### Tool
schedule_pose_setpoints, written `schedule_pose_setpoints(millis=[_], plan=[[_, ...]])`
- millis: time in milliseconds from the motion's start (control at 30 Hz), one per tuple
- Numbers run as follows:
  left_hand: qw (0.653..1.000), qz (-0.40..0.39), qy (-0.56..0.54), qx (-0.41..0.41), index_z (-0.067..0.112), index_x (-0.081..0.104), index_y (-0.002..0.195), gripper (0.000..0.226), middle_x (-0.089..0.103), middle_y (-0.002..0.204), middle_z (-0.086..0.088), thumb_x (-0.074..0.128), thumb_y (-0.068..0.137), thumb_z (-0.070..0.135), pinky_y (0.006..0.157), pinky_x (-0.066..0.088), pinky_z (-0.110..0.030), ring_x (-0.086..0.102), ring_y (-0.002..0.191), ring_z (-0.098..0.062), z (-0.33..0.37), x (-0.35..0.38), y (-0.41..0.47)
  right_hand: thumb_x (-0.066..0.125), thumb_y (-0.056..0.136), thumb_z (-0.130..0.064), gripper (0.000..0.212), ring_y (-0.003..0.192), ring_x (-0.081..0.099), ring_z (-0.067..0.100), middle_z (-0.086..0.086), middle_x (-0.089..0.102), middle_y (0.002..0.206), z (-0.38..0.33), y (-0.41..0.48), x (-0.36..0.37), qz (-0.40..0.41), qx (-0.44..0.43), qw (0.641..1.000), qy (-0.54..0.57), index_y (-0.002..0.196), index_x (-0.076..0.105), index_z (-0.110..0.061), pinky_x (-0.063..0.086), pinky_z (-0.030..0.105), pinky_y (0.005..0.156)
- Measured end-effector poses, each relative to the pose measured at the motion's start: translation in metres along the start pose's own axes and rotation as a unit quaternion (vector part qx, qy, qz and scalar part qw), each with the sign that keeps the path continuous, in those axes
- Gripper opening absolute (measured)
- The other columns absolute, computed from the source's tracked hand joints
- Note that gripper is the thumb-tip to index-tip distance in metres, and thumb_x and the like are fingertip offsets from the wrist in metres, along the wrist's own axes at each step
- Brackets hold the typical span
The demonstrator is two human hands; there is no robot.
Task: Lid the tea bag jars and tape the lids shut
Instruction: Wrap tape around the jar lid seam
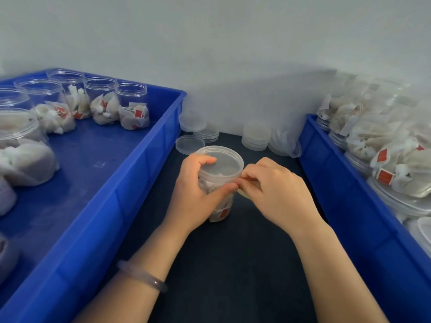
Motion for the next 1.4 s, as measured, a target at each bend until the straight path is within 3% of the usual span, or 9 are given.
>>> schedule_pose_setpoints(millis=[100, 233, 433, 667, 833, 967, 1133, 1300, 1400], plan=[[1.000, -0.003, 0.001, 0.010, 0.028, 0.044, 0.112, 0.057, 0.048, 0.121, 0.003, 0.072, 0.071, 0.057, 0.091, 0.040, -0.014, 0.047, 0.114, -0.002, 0.000, 0.001, -0.001, 0.049, 0.082, -0.066, 0.047, 0.080, 0.060, 0.014, -0.011, 0.057, 0.093, 0.013, 0.000, 0.000, -0.001, 0.060, 0.997, 0.046, 0.103, 0.052, -0.025, 0.049, 0.033, 0.070], [0.999, 0.000, -0.005, 0.032, 0.025, 0.044, 0.112, 0.054, 0.049, 0.120, -0.001, 0.065, 0.071, 0.055, 0.092, 0.042, -0.019, 0.050, 0.114, -0.009, 0.006, 0.001, -0.004, 0.024, 0.059, -0.091, 0.084, 0.061, 0.064, 0.013, -0.006, 0.066, 0.077, 0.027, -0.008, 0.020, -0.122, 0.134, 0.981, 0.075, 0.107, 0.045, -0.026, 0.051, 0.032, 0.061], [0.998, 0.018, -0.042, 0.032, 0.033, 0.043, 0.106, 0.041, 0.052, 0.109, 0.007, 0.062, 0.074, 0.050, 0.085, 0.043, -0.016, 0.053, 0.104, -0.006, 0.009, -0.010, -0.004, 0.048, 0.070, -0.068, 0.044, 0.053, 0.058, -0.002, -0.011, 0.062, 0.052, 0.026, -0.006, 0.007, -0.124, 0.077, 0.969, 0.199, 0.105, 0.060, -0.044, 0.043, 0.021, 0.059], [0.989, -0.024, -0.140, 0.035, 0.018, 0.046, 0.105, 0.039, 0.063, 0.100, 0.013, 0.063, 0.077, 0.040, 0.075, 0.054, -0.030, 0.066, 0.092, -0.015, 0.014, -0.008, -0.005, 0.044, 0.064, -0.075, 0.056, 0.061, 0.059, 0.000, -0.024, 0.062, 0.059, 0.019, -0.003, -0.004, -0.065, 0.067, 0.980, 0.176, 0.104, 0.067, -0.044, 0.050, 0.028, 0.065], [0.978, -0.053, -0.204, 0.010, 0.011, 0.046, 0.101, 0.039, 0.063, 0.090, 0.014, 0.060, 0.075, 0.037, 0.070, 0.050, -0.021, 0.063, 0.083, -0.007, 0.012, -0.004, -0.004, 0.033, 0.053, -0.087, 0.080, 0.073, 0.063, 0.001, -0.018, 0.066, 0.065, 0.018, -0.005, -0.005, -0.054, 0.066, 0.981, 0.176, 0.115, 0.062, -0.046, 0.053, 0.034, 0.076], [0.967, -0.079, -0.242, -0.026, 0.009, 0.049, 0.098, 0.039, 0.063, 0.086, 0.005, 0.058, 0.074, 0.038, 0.068, 0.050, -0.030, 0.060, 0.079, -0.018, 0.005, -0.002, -0.007, 0.035, 0.054, -0.089, 0.092, 0.094, 0.062, 0.007, -0.017, 0.066, 0.102, 0.014, -0.005, 0.006, -0.098, 0.062, 0.974, 0.194, 0.129, 0.054, -0.039, 0.051, 0.039, 0.088], [0.957, -0.104, -0.261, -0.074, 0.017, 0.046, 0.116, 0.062, 0.065, 0.099, 0.012, 0.068, 0.066, 0.048, 0.074, 0.052, -0.021, 0.065, 0.090, -0.010, -0.001, 0.001, -0.014, 0.039, 0.057, -0.085, 0.102, 0.132, 0.043, 0.011, -0.012, 0.041, 0.148, 0.004, -0.006, 0.021, -0.171, 0.054, 0.953, 0.244, 0.146, 0.035, -0.035, 0.036, 0.038, 0.109], [0.955, -0.041, -0.211, -0.204, 0.042, 0.047, 0.108, 0.080, 0.056, 0.112, 0.008, 0.077, 0.037, 0.062, 0.060, 0.050, -0.011, 0.064, 0.087, 0.003, -0.017, 0.000, -0.014, 0.037, 0.070, -0.079, 0.086, 0.124, 0.047, 0.010, -0.012, 0.045, 0.144, 0.002, -0.005, 0.023, -0.148, 0.077, 0.957, 0.237, 0.144, 0.037, -0.036, 0.040, 0.028, 0.096], [0.952, 0.003, -0.218, -0.215, 0.037, 0.053, 0.104, 0.075, 0.062, 0.104, 0.008, 0.072, 0.035, 0.060, 0.061, 0.052, -0.016, 0.067, 0.086, -0.002, -0.023, -0.007, -0.013, 0.057, 0.084, -0.056, 0.065, 0.082, 0.052, -0.005, -0.018, 0.056, 0.120, 0.008, -0.010, 0.020, -0.174, 0.075, 0.943, 0.274, 0.143, 0.038, -0.038, 0.045, 0.022, 0.076]])
Point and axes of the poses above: each hand's wrist, its own y-axis towards the middle knuckle, its own x-axis out of the palm, z = x × y, the point moved 9 cm from there along y, towards the middle knuckle
